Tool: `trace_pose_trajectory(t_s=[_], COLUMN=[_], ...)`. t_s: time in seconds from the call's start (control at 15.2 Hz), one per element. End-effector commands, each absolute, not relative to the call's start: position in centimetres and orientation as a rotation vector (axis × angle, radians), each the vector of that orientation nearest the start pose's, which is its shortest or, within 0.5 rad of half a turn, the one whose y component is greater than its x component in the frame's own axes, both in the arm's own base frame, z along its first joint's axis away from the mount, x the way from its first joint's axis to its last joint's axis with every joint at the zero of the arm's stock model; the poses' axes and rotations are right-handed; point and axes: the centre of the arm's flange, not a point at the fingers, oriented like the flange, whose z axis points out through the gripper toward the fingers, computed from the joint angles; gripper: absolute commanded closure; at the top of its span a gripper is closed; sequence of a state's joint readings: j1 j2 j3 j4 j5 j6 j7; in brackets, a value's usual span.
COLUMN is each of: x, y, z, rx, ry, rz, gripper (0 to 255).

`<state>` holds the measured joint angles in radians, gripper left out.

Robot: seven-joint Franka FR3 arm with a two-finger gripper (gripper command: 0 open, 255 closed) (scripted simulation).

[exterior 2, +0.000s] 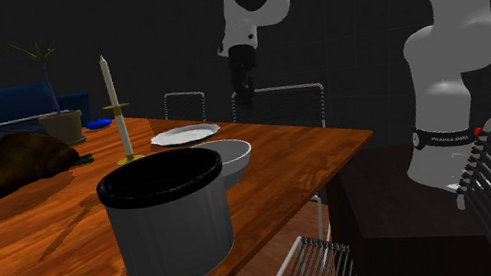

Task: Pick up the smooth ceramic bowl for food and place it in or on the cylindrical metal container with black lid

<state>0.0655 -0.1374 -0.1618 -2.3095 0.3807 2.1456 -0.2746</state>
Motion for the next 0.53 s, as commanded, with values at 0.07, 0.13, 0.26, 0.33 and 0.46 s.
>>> trace_pose_trajectory(t_s=[0.07, 0.13, 0.26, 0.33, 0.46], x=[51.6, 52.5, 54.3, 55.2, 56.0], y=[-3.2, -3.1, -3.0, -2.9, -2.6], z=[37.1, 36.1, 34.1, 33.0, 31.8], rx=[-2.758, -2.743, -2.713, -2.698, -2.686], ry=[0.059, 0.063, 0.07, 0.073, 0.076], rz=[-0.046, -0.046, -0.045, -0.045, -0.044], gripper=[0, 0, 0, 0, 0])
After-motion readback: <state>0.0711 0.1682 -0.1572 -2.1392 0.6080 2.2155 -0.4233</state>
